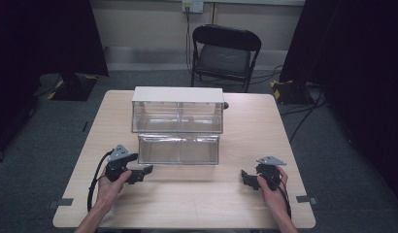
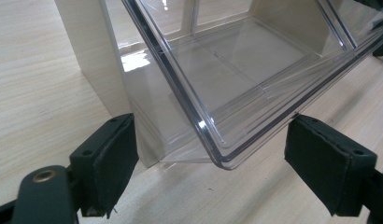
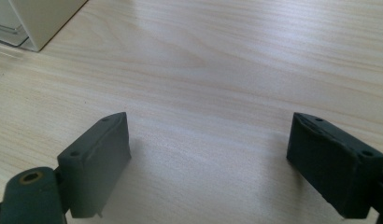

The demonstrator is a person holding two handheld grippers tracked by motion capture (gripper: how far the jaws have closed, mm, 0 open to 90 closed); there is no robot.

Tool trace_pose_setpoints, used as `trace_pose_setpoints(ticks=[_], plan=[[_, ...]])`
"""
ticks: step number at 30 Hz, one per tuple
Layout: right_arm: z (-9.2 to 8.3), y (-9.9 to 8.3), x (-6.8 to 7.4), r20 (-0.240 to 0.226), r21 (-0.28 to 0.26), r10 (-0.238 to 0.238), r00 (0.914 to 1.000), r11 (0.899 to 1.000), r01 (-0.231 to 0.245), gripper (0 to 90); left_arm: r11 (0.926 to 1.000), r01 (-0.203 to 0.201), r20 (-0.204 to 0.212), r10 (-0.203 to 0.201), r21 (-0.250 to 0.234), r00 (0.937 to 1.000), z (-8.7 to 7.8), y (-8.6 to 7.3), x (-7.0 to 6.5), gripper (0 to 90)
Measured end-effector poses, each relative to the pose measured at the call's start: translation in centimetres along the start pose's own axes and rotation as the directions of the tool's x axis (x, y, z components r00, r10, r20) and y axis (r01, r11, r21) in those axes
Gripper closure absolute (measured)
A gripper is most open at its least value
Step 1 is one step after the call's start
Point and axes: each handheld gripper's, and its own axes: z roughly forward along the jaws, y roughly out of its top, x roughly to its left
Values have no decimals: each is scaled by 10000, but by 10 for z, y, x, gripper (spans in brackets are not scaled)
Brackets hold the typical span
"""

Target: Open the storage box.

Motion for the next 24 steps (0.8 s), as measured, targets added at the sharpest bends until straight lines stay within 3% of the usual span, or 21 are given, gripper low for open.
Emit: trace_pose_setpoints(ticks=[24], plan=[[0,0,0,-1,3,2,10000,10000,-2,126,9999,34,205,-31,-130,9998,-3,0,1,158]])
